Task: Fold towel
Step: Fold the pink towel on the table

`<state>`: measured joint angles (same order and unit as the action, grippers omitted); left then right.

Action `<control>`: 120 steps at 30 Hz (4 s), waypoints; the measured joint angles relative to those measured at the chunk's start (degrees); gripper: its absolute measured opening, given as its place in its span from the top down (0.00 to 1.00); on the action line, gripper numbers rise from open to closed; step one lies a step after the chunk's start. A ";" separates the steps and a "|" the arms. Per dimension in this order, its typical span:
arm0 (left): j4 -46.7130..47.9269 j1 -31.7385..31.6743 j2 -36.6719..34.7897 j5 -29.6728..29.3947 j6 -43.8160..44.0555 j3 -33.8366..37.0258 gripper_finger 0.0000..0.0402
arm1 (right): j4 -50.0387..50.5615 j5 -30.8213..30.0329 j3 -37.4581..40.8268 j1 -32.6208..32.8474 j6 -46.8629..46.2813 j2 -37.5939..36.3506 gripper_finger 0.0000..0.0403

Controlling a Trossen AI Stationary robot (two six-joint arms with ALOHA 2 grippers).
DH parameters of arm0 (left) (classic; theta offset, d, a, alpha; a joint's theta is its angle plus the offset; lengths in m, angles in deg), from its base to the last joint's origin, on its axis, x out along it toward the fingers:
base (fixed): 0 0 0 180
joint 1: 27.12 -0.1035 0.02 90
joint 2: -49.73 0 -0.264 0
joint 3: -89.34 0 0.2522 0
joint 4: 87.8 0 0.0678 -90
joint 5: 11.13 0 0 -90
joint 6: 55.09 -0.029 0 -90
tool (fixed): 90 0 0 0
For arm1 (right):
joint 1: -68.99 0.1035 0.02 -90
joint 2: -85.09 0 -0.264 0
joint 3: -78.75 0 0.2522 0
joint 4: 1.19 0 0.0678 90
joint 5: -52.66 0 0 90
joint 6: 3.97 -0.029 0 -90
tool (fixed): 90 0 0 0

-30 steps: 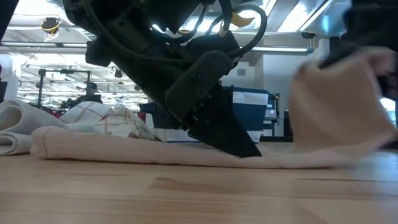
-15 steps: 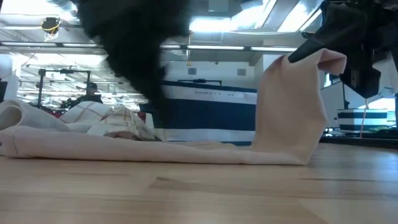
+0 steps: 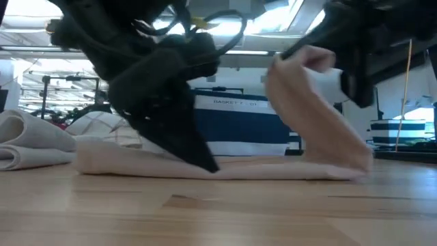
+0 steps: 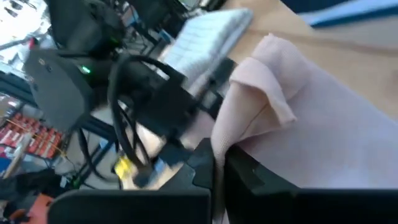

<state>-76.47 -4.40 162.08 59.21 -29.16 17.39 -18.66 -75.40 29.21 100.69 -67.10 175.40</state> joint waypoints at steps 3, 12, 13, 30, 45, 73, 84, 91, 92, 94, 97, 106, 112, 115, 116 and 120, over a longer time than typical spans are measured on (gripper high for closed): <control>-3.18 -1.06 0.21 0.57 -0.81 0.15 0.60 | -0.61 0.95 -2.82 -1.91 2.36 2.35 0.96; 9.49 -1.10 -8.05 0.94 -3.33 -3.54 0.60 | -0.39 2.44 -8.61 -5.68 6.44 7.85 0.95; 12.98 -0.51 -9.91 1.10 -2.22 -3.66 0.60 | -0.39 2.76 -8.66 -5.71 6.40 8.02 0.95; 15.65 6.57 -13.24 -4.53 17.05 10.76 0.60 | -1.16 4.22 -20.60 -7.80 6.44 21.19 0.95; 15.01 6.95 -13.24 -4.53 15.94 10.85 0.60 | 1.24 10.32 -24.32 -10.03 0.18 27.07 0.91; 24.88 6.40 -30.75 -1.32 18.47 5.69 0.60 | -8.69 7.66 -24.26 -9.98 8.55 27.07 0.49; 21.63 6.46 -30.40 -2.62 17.17 6.48 0.60 | -8.18 6.00 -24.26 -9.58 18.91 27.07 0.49; 22.18 6.45 -30.44 -2.40 17.58 6.48 0.60 | -9.24 5.23 -24.26 -9.09 26.11 27.05 0.49; 22.12 6.49 -30.44 -2.38 17.64 6.48 0.60 | -9.31 7.04 -24.26 -9.07 26.09 27.05 0.49; 22.19 6.53 -30.46 -1.64 17.59 6.48 0.60 | -9.16 9.99 -24.26 -8.79 27.14 27.05 0.49; 22.89 6.53 -30.46 -1.51 17.58 6.48 0.60 | -8.62 11.43 -24.26 -8.35 29.27 26.95 0.49; 22.39 6.37 -27.94 -7.01 17.16 7.46 0.60 | 7.59 19.71 -24.30 -8.45 43.34 19.11 0.49; 16.54 6.69 -21.35 -6.78 13.87 8.16 0.60 | 18.46 21.76 -24.23 -8.38 48.09 18.47 0.49; 11.08 6.12 -17.04 -6.57 11.20 8.10 0.60 | 21.92 19.33 -24.23 -8.47 48.58 18.49 0.49; 10.90 5.94 -15.58 -6.42 11.15 8.10 0.60 | 22.18 18.96 -24.23 -8.68 48.68 18.49 0.49; 12.45 5.64 -11.43 -1.91 15.39 8.12 0.60 | 22.71 21.14 -24.13 -9.05 48.53 19.36 0.49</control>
<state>-64.02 1.24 150.65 57.30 -13.78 25.51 4.06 -54.26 5.09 91.63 -18.57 194.76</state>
